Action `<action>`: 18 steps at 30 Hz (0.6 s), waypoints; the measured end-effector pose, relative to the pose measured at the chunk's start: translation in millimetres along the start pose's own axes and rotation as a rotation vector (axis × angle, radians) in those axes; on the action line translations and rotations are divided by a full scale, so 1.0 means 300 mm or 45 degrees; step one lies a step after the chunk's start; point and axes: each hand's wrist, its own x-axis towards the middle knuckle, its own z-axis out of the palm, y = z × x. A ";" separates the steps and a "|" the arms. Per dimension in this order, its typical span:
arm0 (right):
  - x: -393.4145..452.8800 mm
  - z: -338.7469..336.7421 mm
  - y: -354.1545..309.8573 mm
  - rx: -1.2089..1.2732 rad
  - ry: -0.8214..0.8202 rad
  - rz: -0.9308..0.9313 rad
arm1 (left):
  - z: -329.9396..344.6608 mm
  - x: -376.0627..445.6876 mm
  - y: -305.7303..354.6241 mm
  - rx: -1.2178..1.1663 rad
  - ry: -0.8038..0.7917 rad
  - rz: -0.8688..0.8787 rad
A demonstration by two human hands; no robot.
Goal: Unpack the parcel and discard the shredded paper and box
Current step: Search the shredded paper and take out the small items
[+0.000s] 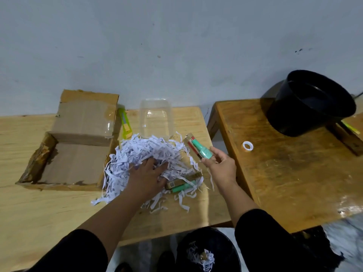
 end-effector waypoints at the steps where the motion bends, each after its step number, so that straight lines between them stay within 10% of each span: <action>1: 0.002 0.014 0.005 0.027 0.021 -0.002 | 0.008 -0.002 -0.004 0.002 0.018 -0.004; 18: 0.289 0.245 -0.020 0.142 0.235 -0.027 | 0.059 -0.006 -0.016 0.051 0.122 -0.040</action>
